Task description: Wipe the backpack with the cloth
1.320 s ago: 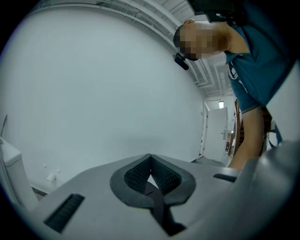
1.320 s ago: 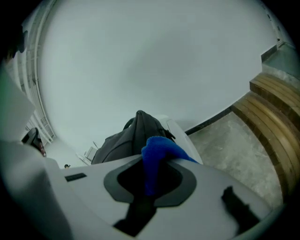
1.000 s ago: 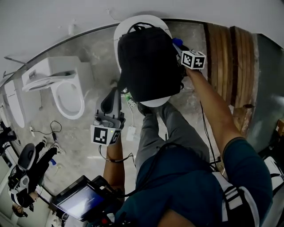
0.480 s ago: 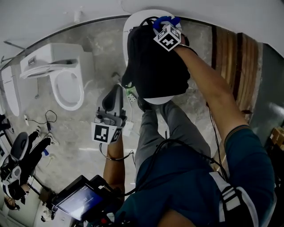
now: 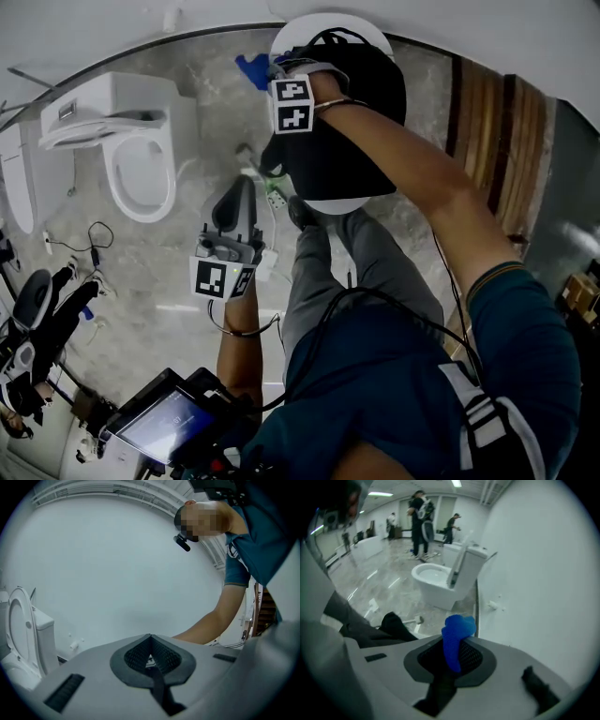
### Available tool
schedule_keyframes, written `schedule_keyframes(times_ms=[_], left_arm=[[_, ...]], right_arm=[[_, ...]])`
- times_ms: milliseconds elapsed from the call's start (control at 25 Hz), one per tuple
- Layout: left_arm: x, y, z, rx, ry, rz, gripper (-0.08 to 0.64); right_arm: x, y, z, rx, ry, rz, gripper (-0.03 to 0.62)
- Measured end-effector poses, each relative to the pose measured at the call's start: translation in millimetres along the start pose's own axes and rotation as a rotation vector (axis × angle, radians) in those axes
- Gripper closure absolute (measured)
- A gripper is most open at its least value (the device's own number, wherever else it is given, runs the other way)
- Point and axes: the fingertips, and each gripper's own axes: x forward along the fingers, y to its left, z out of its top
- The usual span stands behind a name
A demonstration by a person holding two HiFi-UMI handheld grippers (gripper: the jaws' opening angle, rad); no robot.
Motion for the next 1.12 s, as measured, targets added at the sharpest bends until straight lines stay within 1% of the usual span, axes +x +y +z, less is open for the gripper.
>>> schedule_keyframes(times_ms=[160,200,280,320,360,400,480,560,600,680,760,880,1000,1080,1120], left_arm=[[-4.6,1.7,3.8,-0.002,-0.012,0.003,0.555],[-5.9,2.7,4.8,-0.001,-0.014,0.005,0.556],[-8.4,5.2,6.3,0.003,-0.013,0.010,0.555],[-9.8,5.9,6.6,0.005,-0.011,0.012,0.556],[-11.0,6.2,6.6,0.005,-0.010,0.013,0.556],[-11.9,6.0,6.4,0.005,-0.010,0.012,0.555],[-12.7,4.8,6.0,0.005,-0.008,0.006,0.555],[-13.0,3.3,4.9,0.003,-0.004,-0.002,0.555],[-13.1,2.4,3.8,0.001,-0.002,-0.007,0.556],[-12.0,0.3,2.3,-0.004,0.000,-0.022,0.556],[-8.8,-1.9,1.8,-0.004,0.003,-0.034,0.555],[-1.7,-5.7,1.6,0.003,0.013,-0.046,0.555],[6.3,-11.3,2.1,0.002,0.013,-0.067,0.555],[11.9,-15.4,2.8,0.004,0.012,-0.080,0.555],[14.8,-17.4,3.0,0.005,0.013,-0.085,0.555]], right_arm=[[5.2,92.6,12.3,-0.355,0.089,0.086,0.541],[3.7,116.6,14.4,-0.421,0.097,0.106,0.541],[-2.1,162.4,17.5,-0.509,0.095,0.140,0.541],[-6.7,182.7,18.6,-0.529,0.086,0.149,0.541],[-12.5,200.4,19.8,-0.530,0.072,0.152,0.541],[-19.6,215.8,21.0,-0.511,0.054,0.152,0.541],[-36.2,243.1,21.5,-0.443,0.013,0.156,0.541],[-52.7,266.1,16.5,-0.338,-0.019,0.169,0.541],[-60.4,273.9,11.2,-0.265,-0.027,0.170,0.541],[-74.8,280.1,-6.3,-0.083,-0.032,0.150,0.541],[-87.7,279.5,-33.9,0.132,-0.024,0.114,0.541],[-110.0,273.2,-85.9,0.468,-0.002,0.030,0.541],[-132.6,267.0,-146.5,0.811,0.029,-0.083,0.541],[-146.6,260.1,-188.3,1.009,0.048,-0.177,0.541],[-152.9,254.1,-206.7,1.089,0.048,-0.224,0.541]])
